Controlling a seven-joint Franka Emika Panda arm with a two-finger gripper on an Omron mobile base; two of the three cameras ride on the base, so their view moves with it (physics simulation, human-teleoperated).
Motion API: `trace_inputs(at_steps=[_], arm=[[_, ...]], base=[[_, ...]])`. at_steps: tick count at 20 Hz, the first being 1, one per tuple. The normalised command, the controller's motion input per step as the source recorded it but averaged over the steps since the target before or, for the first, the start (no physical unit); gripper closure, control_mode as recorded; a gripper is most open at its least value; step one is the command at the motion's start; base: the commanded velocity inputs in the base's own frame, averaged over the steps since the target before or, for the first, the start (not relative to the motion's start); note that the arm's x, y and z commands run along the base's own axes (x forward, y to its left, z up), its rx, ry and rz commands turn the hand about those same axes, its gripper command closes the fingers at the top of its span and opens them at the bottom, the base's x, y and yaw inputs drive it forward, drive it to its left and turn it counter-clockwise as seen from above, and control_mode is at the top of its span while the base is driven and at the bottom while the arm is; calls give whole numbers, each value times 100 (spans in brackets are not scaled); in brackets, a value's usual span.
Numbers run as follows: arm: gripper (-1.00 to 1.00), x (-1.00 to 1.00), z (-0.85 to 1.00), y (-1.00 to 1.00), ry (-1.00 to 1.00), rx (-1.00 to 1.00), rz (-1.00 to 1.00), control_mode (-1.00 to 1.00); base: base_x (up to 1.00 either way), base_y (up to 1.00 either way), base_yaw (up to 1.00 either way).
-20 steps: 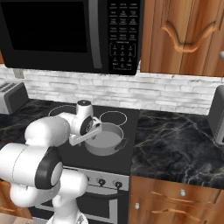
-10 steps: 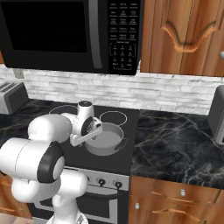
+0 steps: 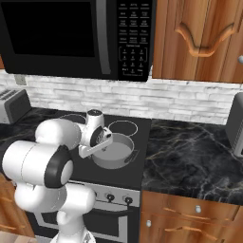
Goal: Move the pot and pan from the stove into the sink.
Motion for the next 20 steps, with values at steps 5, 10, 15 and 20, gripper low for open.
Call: trace_inputs(at_steps=[5,10,15,20], arm=[[-100,0,-26,0,3,-7,0,-100],[-100,0,-21,0,2,-6,0,-100],[100,0,0,0,0,0,0,-100],[100,0,22,0,0,0,-1,-100]], base=[[0,0,0],[0,0,0],[0,0,0],[0,0,0]])
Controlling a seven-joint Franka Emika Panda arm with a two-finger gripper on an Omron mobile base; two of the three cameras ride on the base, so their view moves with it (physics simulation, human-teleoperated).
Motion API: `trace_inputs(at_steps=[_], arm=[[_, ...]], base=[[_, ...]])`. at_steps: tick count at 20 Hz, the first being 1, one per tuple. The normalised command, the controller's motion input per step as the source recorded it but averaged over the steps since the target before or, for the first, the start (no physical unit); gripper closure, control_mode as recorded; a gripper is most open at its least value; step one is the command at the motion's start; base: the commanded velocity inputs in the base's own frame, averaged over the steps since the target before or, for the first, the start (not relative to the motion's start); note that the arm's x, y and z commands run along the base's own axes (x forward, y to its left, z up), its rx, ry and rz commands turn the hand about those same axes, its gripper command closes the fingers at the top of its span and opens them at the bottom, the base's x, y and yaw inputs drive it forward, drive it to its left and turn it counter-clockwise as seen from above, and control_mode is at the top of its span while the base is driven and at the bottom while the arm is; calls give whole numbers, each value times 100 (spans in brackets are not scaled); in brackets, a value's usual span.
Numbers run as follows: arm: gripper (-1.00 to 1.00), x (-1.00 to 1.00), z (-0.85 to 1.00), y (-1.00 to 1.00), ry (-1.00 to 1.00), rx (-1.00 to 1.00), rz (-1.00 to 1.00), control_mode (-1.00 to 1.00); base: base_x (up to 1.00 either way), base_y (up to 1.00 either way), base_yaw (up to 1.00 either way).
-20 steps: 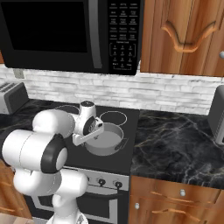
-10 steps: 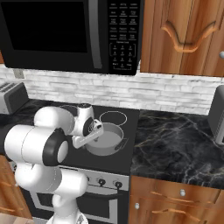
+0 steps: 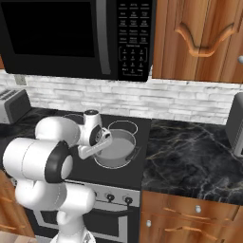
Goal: Move the pot and pan from the stove into the sink.
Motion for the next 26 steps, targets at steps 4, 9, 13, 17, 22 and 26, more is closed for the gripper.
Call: trace_inputs(at_steps=[4,9,13,17,22,26], arm=[[100,0,55,3,-3,0,-4,-100],[100,-2,76,12,-3,0,-1,-100],[100,-20,77,8,0,-1,0,-100],[100,-35,77,0,-3,-1,0,-100],[100,-53,62,0,-7,-4,1,-100],[100,-64,49,0,-5,-6,3,-100]], base=[[0,0,0],[0,0,0],[0,0,0],[0,0,0],[0,0,0],[0,0,0]])
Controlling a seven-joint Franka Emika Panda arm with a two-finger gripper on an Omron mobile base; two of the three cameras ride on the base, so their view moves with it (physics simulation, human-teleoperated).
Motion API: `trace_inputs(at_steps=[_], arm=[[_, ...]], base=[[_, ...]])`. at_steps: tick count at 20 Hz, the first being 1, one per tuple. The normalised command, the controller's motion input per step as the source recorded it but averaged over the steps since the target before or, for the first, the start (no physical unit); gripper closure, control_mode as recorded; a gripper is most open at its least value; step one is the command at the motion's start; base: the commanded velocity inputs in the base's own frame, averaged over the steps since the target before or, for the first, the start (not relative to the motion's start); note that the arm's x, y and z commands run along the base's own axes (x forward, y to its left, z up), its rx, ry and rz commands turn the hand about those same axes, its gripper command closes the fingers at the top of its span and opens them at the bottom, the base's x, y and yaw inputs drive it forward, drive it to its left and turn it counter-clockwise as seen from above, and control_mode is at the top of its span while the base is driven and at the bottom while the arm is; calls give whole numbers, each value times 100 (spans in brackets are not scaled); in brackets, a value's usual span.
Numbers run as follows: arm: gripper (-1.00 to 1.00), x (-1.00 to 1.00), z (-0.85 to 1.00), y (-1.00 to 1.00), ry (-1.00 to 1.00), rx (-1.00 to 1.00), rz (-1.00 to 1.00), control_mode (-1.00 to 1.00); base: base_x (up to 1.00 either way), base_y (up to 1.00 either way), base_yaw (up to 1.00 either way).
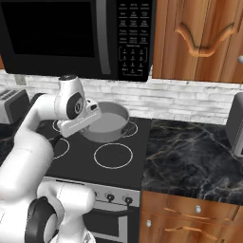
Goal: Move the pot and pan from the stove into the sink.
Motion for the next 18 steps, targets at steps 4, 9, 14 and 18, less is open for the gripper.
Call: trace_inputs(at_steps=[4,9,14,18], arm=[[100,-67,32,1,-1,-9,12,-100],[100,-53,21,4,-1,-6,20,-100],[100,-9,0,0,-2,0,3,-100],[100,0,0,0,0,0,0,-100]], base=[[0,0,0],[0,0,0],[0,0,0],[0,0,0]])
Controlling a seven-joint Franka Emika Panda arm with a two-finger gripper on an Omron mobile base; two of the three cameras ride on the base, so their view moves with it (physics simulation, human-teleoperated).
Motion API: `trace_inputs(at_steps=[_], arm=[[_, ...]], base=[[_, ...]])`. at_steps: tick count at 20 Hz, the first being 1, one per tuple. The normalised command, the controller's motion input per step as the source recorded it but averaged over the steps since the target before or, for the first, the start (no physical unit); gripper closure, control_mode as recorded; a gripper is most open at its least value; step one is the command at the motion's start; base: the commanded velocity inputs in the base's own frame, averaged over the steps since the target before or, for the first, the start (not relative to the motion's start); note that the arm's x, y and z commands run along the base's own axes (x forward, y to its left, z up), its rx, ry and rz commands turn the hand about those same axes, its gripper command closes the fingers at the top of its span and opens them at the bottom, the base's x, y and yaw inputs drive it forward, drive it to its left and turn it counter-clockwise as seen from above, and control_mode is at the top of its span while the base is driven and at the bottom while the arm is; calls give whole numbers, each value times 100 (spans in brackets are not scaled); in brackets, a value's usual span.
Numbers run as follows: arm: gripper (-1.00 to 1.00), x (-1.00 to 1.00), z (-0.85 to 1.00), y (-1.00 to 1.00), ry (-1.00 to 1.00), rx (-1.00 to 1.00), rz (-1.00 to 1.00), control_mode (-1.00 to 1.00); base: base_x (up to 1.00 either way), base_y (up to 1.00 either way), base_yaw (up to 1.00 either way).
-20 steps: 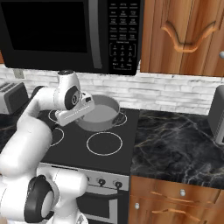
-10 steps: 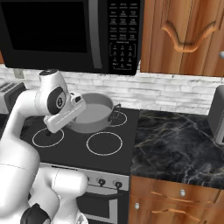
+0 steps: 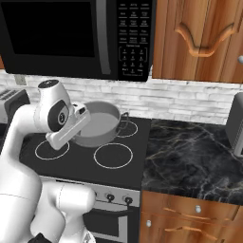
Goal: Move the pot and pan from the stove into the sink.
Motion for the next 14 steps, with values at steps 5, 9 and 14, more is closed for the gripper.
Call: trace_inputs(at_steps=[5,9,14], arm=[[100,-2,0,-2,0,0,0,100],[100,0,0,0,0,0,0,100],[100,0,0,0,0,0,0,100]], base=[[-34,-9,8],[-52,-5,28],[-42,-4,36]])
